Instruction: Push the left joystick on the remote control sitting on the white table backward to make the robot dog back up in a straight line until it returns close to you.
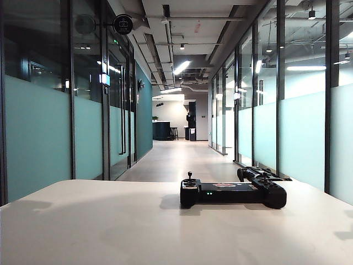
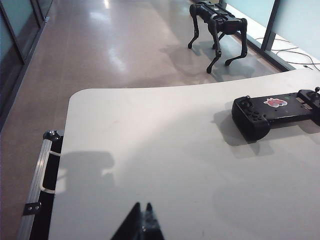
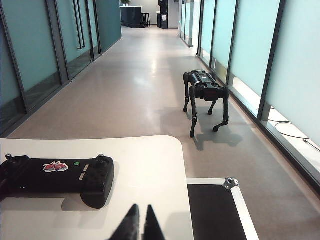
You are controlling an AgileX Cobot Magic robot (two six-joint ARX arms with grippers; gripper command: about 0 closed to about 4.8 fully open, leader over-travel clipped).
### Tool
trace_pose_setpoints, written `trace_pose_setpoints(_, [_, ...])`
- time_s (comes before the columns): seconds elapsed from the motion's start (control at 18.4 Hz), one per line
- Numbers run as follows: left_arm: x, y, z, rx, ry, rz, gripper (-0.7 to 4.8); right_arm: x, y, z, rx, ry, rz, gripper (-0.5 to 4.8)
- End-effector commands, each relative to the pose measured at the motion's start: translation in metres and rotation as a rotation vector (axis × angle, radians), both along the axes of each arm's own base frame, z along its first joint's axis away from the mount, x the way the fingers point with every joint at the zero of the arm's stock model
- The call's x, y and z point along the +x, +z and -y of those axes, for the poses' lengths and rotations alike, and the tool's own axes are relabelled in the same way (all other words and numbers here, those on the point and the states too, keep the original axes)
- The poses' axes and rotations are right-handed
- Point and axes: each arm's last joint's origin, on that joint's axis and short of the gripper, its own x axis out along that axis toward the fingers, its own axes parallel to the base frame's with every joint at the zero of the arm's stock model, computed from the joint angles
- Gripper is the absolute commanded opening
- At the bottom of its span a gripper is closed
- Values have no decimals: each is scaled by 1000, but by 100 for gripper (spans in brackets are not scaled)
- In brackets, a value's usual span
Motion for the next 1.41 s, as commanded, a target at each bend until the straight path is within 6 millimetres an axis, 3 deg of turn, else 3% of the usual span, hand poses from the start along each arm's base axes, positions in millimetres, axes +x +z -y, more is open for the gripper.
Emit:
trace_pose_setpoints(0.05, [0,3,0,-12,1,22,-5,0,-2,0,1,1,7,14])
trace_pose_setpoints(0.22, [-3,5,-1,-26,-1,76,-4,0,-2,0,1,1,6,14])
trace_pose_setpoints(0.43, [4,-9,-6,-58,-27,211,-5,0,-2,0,1,0,2,14])
trace_pose_setpoints(0.82, [-3,-26,-24,-51,139,302,-5,0,-2,0,1,0,2,14])
trace_pose_setpoints(1.41, [4,-48,-27,-54,197,277,-5,0,-3,0,1,0,-7,14])
